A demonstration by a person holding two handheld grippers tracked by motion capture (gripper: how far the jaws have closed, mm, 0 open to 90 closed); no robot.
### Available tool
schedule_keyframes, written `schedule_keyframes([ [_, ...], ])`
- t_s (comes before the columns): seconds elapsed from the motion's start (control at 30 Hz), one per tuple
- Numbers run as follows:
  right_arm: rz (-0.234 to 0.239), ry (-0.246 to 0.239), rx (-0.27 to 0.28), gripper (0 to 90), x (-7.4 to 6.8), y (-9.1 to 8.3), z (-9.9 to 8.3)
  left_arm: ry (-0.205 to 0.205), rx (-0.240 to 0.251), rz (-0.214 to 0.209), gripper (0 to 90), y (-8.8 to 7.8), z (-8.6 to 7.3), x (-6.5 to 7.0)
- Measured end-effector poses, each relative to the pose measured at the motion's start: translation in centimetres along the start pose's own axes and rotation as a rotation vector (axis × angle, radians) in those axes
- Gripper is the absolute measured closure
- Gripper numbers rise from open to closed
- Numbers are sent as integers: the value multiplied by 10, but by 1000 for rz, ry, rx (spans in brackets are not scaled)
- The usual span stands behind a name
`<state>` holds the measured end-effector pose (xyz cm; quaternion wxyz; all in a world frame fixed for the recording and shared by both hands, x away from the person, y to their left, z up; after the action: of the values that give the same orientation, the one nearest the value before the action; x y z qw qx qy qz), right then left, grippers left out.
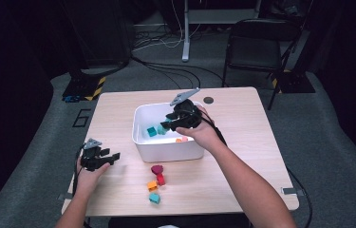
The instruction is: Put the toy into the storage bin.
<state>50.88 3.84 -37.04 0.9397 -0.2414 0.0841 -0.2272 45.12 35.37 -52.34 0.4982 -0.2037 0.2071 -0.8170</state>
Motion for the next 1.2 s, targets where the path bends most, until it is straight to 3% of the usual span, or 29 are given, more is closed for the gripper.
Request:
schedule_keyframes([
  [0.33,-34,0,-13,582,17,26,3,-1,-3,1,410,-2,-1,-1],
  [0.67,-65,28,-41,582,35,52,-6,-4,2,0,410,-2,-2,-1],
  [0.97,-106,65,-69,581,52,62,-11,-3,-2,-3,412,-1,-2,-1],
  [1.2,-118,45,-104,576,56,69,-15,-1,-5,-4,412,-1,-2,0],
])
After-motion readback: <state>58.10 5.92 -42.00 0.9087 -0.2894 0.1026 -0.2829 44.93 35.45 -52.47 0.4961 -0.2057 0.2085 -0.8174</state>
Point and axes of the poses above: each handheld gripper's, and its own axes: y roughly forward along the jaws, z roughly out of its top, x roughly to its right, the point moved 4 cm from there along y, roughly forward along the jaws, and after that the axes turned 7 degrees about x, right-handed, at the moved point
